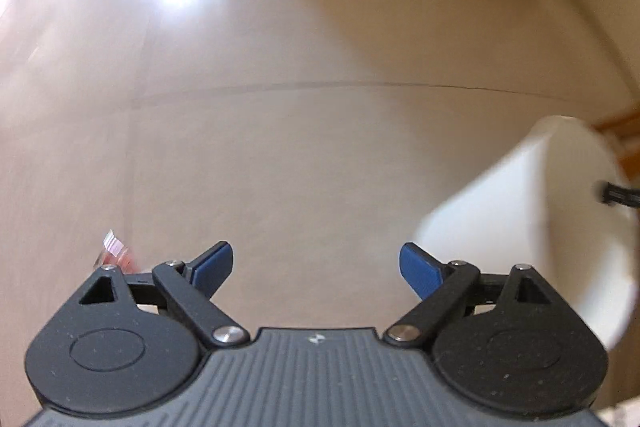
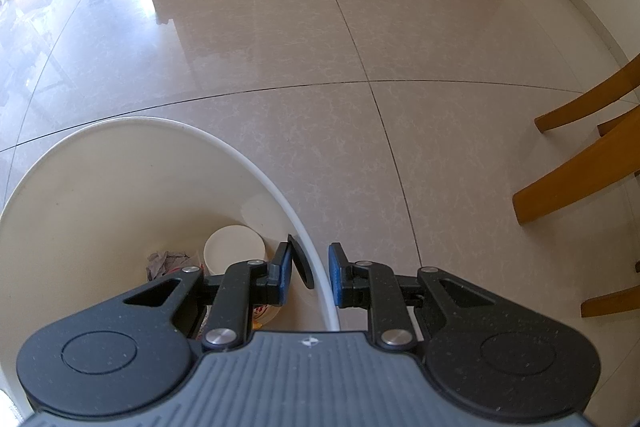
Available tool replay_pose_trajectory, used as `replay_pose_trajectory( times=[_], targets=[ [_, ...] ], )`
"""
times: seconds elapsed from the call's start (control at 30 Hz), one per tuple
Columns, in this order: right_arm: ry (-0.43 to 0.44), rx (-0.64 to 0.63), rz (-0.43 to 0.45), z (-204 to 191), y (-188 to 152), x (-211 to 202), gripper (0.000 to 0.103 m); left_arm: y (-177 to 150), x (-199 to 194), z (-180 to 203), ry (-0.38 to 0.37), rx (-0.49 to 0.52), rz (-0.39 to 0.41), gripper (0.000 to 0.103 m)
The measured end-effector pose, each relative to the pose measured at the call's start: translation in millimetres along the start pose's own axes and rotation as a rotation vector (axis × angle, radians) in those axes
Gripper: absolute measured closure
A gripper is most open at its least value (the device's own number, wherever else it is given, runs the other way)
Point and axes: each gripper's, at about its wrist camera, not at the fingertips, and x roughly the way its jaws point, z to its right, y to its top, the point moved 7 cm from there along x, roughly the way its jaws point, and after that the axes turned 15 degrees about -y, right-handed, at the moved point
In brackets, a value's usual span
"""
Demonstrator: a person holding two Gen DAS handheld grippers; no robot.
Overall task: Collect trash
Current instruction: 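Move the left tool back to the clear plastic bag, then close the left tool on the clear plastic bag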
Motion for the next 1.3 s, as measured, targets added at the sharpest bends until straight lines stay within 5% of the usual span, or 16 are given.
replay_pose_trajectory(
  times=[0.23,0.37,0.6,0.87,0.97,1.3],
  targets=[
    [-0.018,-0.024,0.013,-4.6,-1.2,-1.3,0.08,-46.4,43.5,-137.4,0.193,-0.19,0.0,0.015],
    [-0.027,-0.021,0.011,-7.1,0.2,-2.0,0.079,-72.7,64.5,-189.6,0.197,-0.303,-0.006,0.015],
    [-0.052,-0.046,0.029,-12.4,-0.7,-6.2,0.078,-100.6,99.9,-204.1,0.224,-0.215,-0.055,0.016],
    [-0.067,-0.056,0.041,-16.3,-2.2,-11.2,0.077,-108.4,119.7,-215.0,0.281,-0.211,-0.068,0.03],
    [-0.068,-0.054,0.039,-16.6,-2.2,-11.5,0.077,-108.6,121.1,-216.8,0.281,-0.206,-0.067,0.045],
    [-0.07,-0.056,0.041,-18.2,-2.1,-13.5,0.077,-104.4,113.2,-207.6,0.305,-0.172,-0.085,0.055]
  ],
)
